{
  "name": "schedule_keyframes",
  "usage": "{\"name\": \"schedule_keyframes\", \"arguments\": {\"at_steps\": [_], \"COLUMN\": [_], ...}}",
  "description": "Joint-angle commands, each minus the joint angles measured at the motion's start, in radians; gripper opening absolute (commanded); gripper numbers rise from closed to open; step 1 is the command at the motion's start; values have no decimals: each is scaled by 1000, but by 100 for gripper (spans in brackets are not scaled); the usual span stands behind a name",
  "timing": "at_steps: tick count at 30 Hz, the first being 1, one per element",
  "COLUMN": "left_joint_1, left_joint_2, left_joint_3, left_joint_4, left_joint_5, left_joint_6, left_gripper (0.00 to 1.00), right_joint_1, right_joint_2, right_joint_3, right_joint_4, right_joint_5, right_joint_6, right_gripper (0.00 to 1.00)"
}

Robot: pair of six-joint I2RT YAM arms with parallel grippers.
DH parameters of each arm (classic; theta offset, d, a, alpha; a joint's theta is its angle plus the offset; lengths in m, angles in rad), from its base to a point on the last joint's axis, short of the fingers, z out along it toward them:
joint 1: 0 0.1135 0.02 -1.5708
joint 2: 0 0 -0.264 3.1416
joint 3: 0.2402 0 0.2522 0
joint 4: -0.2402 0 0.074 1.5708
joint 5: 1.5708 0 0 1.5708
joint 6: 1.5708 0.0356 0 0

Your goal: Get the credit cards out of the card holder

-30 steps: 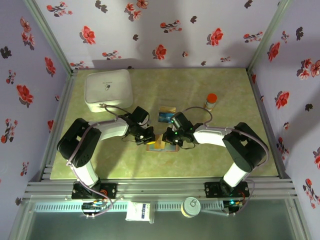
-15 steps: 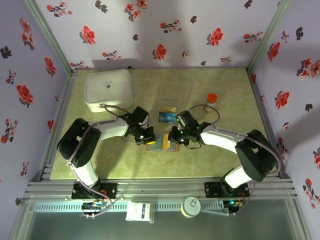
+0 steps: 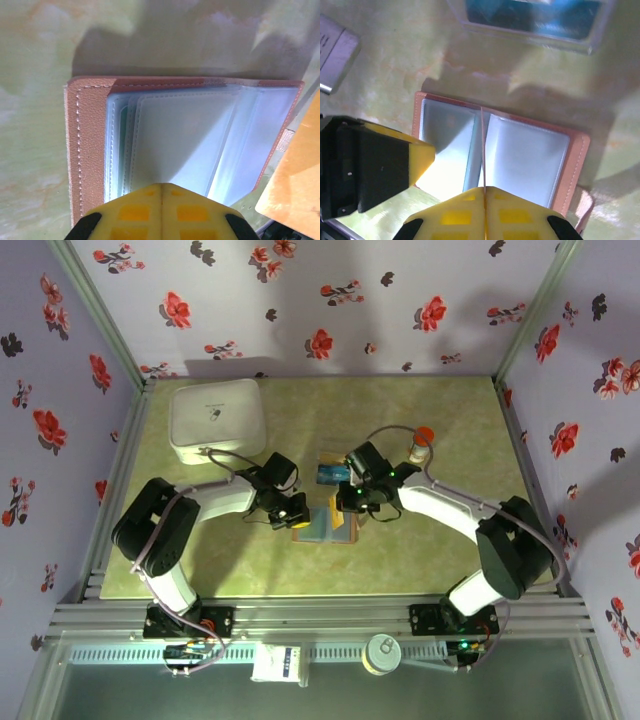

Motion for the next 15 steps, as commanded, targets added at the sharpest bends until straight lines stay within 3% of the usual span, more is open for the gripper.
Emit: {"name": "schedule_keyframes", "arguments": {"at_steps": [1, 15], "left_joint_1": [14, 54], "left_joint_2": [-49, -143], "left_joint_3": [6, -56], "left_joint_4": [-34, -46], "left_joint_5": [-28, -55], "left_joint_6": [20, 21], "left_gripper": [6, 7], "right_joint_1": [-5, -10], "right_joint_2": [43, 138], "right_joint_3": [91, 368], "right_joint_4": [-159, -378], "right_joint_5": [25, 106], "right_joint_6": [-264, -1040], "right_gripper": [9, 1]}}
